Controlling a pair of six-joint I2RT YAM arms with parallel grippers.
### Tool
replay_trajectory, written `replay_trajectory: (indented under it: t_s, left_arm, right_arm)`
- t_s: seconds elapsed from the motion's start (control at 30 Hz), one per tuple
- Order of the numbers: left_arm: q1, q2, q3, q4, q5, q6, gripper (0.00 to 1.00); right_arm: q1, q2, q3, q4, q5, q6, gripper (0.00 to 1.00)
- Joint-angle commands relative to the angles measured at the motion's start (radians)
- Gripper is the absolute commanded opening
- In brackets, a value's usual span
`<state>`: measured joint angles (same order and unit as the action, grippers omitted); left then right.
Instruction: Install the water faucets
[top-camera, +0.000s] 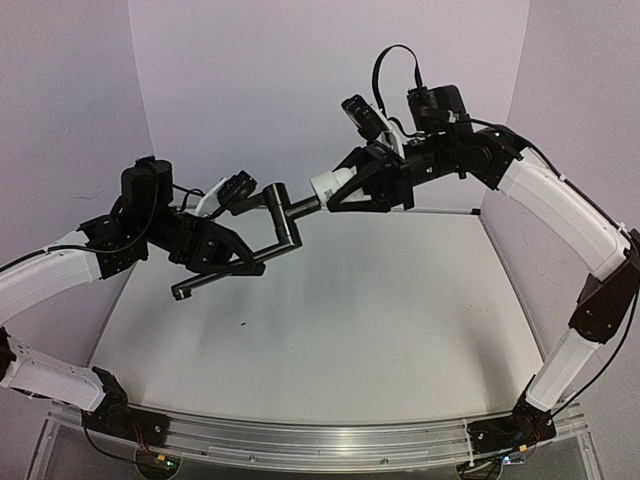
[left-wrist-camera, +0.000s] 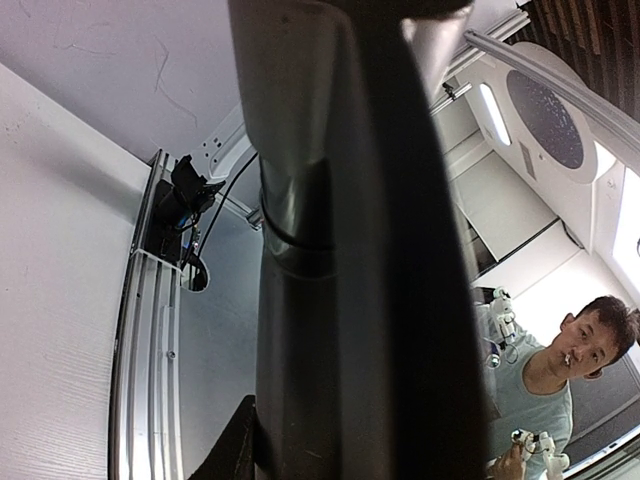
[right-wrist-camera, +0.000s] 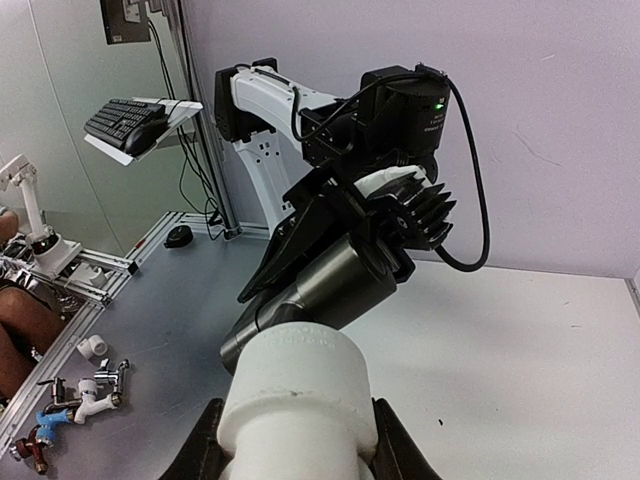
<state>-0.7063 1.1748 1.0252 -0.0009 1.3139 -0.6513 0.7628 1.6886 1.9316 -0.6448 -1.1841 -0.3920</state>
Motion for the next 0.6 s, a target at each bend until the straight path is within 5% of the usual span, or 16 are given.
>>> replay_trajectory:
  t_s: [0.0, 0.57]
  left_arm:
    - [-0.002, -0.004, 0.066, 0.041, -0.032, 0.027, 0.0]
    - [0.004, -0.017, 0.083, -0.039, -0.057, 0.075, 0.0]
  right_arm:
    - [0.018, -0.031, -0.015, 0.029, -0.038, -0.005, 0.0]
    - [0.018, -0.069, -0.056, 0.021, -0.046, -0.004, 0.0]
